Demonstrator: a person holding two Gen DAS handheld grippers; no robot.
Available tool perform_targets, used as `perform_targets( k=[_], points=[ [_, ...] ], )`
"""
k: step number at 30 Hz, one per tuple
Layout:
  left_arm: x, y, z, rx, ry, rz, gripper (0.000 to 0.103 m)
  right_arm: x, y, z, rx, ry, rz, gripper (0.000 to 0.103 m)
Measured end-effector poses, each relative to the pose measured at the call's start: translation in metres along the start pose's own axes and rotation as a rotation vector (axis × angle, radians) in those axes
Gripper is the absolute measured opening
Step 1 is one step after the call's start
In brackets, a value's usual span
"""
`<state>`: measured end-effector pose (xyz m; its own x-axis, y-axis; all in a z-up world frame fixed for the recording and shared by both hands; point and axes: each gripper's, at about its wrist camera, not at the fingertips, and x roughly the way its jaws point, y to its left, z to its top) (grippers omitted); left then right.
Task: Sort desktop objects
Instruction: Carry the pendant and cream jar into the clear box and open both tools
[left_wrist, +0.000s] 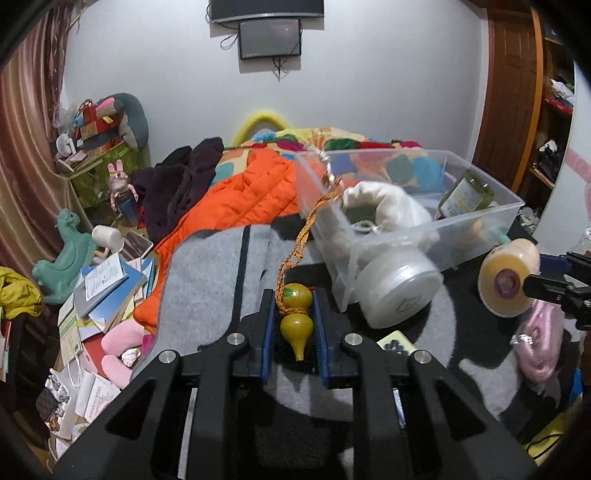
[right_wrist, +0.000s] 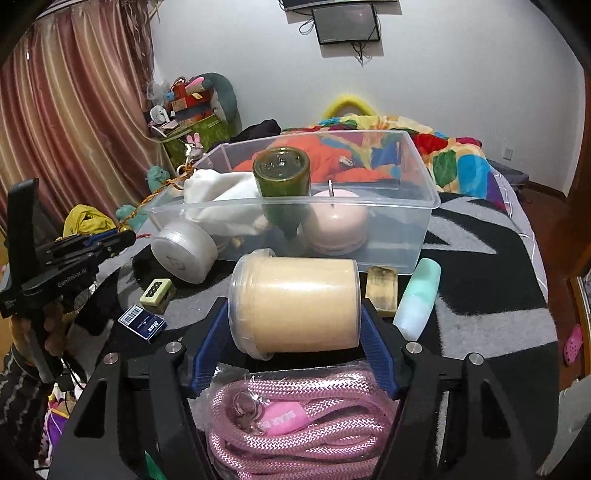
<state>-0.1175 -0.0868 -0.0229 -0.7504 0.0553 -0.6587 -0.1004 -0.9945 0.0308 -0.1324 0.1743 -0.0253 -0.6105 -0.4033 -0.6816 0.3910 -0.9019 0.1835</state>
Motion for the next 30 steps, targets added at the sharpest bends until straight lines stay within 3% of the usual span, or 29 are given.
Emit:
perform_targets(
  k=[7,20,26,30],
  points=[
    [-0.019,-0.013,0.013,0.024,-0.066,0.01,0.019,-0.014,-0.001,0.004,-0.01,-0.033,0.01,0.064],
    [-0.043,-0.033,0.046,0.038,-0.172,-0.051,0.019,-0.054,-0.015,0.029,0.021,-0.154,0.033,0.064],
    [-0.036,-0.041,0.059,0.041,-0.179,-0.068,0.019,-0.059,-0.029,0.041,0.054,-0.19,0.038,0.064],
    [-0.019,-0.044,0.064,0.041,-0.143,-0.06,0.019,-0.063,-0.039,0.053,0.075,-0.228,0.022,0.064]
  ],
)
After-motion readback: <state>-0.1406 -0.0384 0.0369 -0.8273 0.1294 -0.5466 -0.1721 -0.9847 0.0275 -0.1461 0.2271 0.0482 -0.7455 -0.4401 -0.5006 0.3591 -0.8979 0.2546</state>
